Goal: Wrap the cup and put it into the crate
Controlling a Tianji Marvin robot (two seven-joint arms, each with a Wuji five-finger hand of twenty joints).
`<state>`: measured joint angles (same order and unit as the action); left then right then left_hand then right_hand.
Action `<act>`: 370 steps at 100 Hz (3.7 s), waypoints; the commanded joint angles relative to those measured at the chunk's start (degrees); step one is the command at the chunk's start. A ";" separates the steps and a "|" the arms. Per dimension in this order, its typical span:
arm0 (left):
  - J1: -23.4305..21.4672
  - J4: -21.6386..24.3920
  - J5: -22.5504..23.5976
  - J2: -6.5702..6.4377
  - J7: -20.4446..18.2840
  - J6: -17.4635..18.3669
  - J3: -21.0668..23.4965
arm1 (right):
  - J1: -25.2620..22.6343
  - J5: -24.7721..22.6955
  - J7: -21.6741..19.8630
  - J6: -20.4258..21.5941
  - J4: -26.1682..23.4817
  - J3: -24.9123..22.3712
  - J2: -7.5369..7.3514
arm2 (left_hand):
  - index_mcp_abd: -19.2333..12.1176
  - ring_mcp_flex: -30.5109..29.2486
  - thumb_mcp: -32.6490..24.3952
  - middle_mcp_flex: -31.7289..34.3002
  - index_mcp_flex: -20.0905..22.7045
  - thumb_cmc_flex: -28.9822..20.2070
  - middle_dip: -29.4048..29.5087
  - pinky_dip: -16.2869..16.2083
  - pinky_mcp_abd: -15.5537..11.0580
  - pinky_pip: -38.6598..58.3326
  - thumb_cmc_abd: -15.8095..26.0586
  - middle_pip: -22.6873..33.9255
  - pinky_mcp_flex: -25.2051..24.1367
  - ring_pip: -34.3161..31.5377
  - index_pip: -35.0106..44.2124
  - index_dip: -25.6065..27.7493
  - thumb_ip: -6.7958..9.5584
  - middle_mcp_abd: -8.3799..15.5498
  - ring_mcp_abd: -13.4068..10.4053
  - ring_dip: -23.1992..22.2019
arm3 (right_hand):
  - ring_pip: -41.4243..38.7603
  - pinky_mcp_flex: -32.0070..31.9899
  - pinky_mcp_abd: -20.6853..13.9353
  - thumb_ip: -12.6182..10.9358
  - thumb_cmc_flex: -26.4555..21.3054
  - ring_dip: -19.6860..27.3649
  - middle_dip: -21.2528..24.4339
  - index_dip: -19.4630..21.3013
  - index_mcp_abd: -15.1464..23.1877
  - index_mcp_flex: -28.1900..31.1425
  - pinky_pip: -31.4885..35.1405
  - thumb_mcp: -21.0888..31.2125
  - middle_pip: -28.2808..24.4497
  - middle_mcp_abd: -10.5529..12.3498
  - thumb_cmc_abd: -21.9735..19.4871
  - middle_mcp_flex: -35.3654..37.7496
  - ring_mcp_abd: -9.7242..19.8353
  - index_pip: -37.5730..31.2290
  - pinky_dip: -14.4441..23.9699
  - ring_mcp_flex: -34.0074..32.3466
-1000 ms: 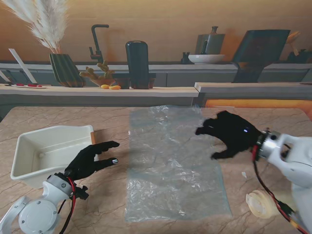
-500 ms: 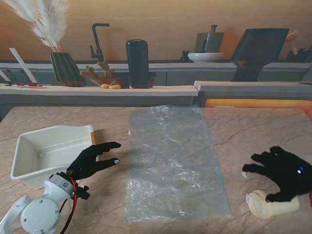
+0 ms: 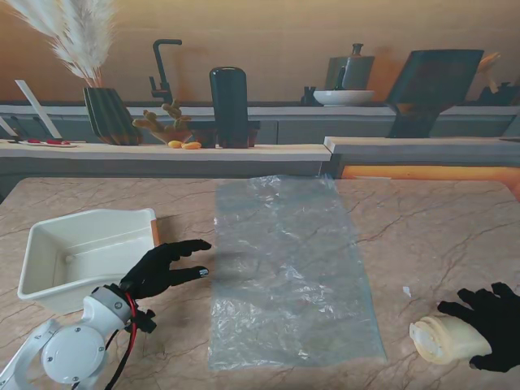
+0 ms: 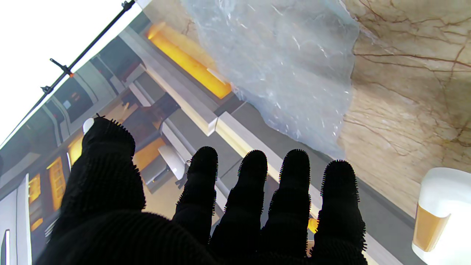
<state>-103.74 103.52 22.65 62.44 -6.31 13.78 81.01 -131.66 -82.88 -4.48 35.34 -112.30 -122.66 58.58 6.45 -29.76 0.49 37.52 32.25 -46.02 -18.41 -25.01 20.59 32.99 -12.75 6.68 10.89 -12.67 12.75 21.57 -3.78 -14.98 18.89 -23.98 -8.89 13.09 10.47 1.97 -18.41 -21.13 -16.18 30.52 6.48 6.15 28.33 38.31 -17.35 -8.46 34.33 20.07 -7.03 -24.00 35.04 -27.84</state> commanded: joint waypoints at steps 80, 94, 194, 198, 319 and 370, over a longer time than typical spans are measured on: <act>-1.68 1.08 0.76 0.29 1.07 -0.07 0.57 | 11.57 3.73 0.87 -13.30 19.05 16.76 -1.05 | -1.70 -0.06 1.13 0.44 1.16 -1.15 -0.71 -0.19 0.57 0.74 2.39 -0.27 -0.54 -0.58 -0.28 0.94 0.88 0.09 0.20 -0.41 | -34.76 18.13 -2.29 -0.86 -25.65 -22.64 -12.94 -3.36 14.18 36.24 25.17 17.70 -23.98 4.68 8.41 36.80 3.69 -38.20 6.88 -25.74; -1.95 1.17 0.85 0.36 1.44 0.20 0.76 | 11.44 5.89 6.43 -13.75 19.73 16.07 -0.47 | -1.73 -0.07 1.15 0.48 1.20 -1.15 -0.71 -0.18 0.59 0.73 2.34 -0.26 -0.52 -0.59 -0.28 0.93 0.88 0.03 0.33 -0.41 | -39.22 21.41 -1.53 -5.36 -24.70 -23.69 -13.33 -3.17 11.44 37.65 32.16 22.34 -28.11 2.42 10.69 38.41 2.27 -39.10 7.87 -28.97; -0.33 0.52 2.34 0.14 1.22 0.50 -1.20 | 29.35 18.40 6.04 -6.49 10.96 37.66 0.71 | -1.95 0.81 1.07 -1.00 0.16 -0.69 -0.79 -0.27 -0.16 0.72 1.96 -0.45 -0.95 -0.40 -0.34 1.05 1.05 0.60 -0.56 -0.46 | -47.16 18.46 -0.37 -8.58 -24.65 -27.00 -15.69 0.22 8.65 36.20 38.11 22.17 -33.69 -1.36 9.33 36.27 1.13 -38.24 8.40 -27.02; -0.07 0.41 2.72 0.15 1.40 0.30 -1.55 | 30.65 18.62 5.05 -7.68 11.48 39.62 0.60 | -1.98 1.03 1.03 -1.29 -0.05 -0.70 -0.79 -0.29 -0.36 0.71 2.06 -0.50 -1.03 -0.33 -0.35 1.07 1.08 0.81 -0.67 -0.45 | -47.59 18.24 -0.51 -8.71 -24.49 -27.02 -15.80 0.34 8.66 35.97 38.48 22.06 -33.98 -1.37 9.08 36.02 1.24 -38.23 8.48 -26.81; 6.48 -2.52 27.98 0.23 17.82 -2.63 -20.10 | 44.12 20.45 -10.50 -24.45 19.70 62.84 -1.13 | -1.08 11.74 -11.02 -13.15 -11.91 3.81 -4.21 -7.36 -3.11 2.57 -3.19 4.14 -7.71 -0.58 7.46 2.88 1.04 2.43 -4.68 -1.86 | -15.25 -2.32 6.52 -8.43 -6.55 -9.24 -6.41 5.08 -8.10 16.72 13.25 0.35 -13.36 -5.85 -2.22 5.15 -5.75 -4.81 2.62 -2.46; 7.79 -4.34 31.58 -1.17 14.07 1.19 -20.69 | 42.67 19.44 -6.36 -22.46 19.12 60.46 -0.76 | -0.47 11.67 -9.81 -14.98 -13.79 2.04 -4.24 -8.98 -5.27 5.83 -2.29 5.43 -7.40 -2.87 7.85 3.73 1.46 2.71 -5.14 -3.43 | -1.31 -5.02 8.01 -2.68 1.05 -1.05 -2.34 4.89 -9.09 13.30 0.09 1.01 -6.70 -5.54 -2.15 0.54 -6.51 -1.56 3.28 4.29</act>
<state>-94.89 98.90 53.35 61.74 7.92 15.09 59.96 -88.77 -63.05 -11.09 13.05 -92.35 -62.22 57.61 6.47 -19.48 -9.95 25.29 19.44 -43.48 -22.24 -32.51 17.05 36.17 -14.67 11.20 3.71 -14.28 20.87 25.10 -3.30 -12.85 14.44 -26.26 -11.59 9.37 16.46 -0.17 -18.64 -23.21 -19.12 35.87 -4.35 19.36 30.25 31.37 -25.42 -13.05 39.81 22.73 -12.36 -26.57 38.04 -25.70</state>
